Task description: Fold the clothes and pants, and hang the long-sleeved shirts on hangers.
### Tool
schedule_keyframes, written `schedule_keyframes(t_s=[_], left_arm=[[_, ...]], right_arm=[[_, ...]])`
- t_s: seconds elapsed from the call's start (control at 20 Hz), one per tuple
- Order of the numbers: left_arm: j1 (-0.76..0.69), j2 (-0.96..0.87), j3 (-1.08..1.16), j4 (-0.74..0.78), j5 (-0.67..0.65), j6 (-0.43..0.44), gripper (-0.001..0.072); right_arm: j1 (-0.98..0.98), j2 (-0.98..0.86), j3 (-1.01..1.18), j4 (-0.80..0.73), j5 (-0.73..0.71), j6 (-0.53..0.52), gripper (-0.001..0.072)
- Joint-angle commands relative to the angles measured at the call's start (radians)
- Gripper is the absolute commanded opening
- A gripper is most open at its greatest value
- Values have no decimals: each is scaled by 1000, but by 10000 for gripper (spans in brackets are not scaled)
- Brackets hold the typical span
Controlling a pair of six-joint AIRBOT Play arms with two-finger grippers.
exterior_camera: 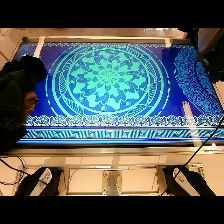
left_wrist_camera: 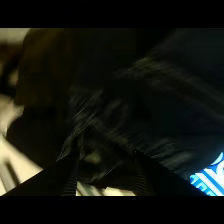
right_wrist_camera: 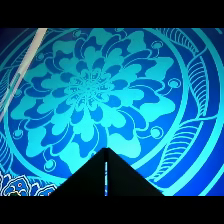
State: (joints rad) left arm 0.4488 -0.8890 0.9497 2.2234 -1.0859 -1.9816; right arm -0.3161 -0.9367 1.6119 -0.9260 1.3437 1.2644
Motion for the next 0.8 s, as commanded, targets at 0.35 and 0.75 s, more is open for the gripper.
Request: schedule_keyframes(t_s=[0.35, 0.75], left_arm=[[792, -154, 0, -1020, 81, 216, 628], [691, -405, 0, -1489, 136, 438, 655]], right_arm=[[1, -5, 1, 11, -17, 1, 568], [1, -5, 1, 13, -17, 3, 567]])
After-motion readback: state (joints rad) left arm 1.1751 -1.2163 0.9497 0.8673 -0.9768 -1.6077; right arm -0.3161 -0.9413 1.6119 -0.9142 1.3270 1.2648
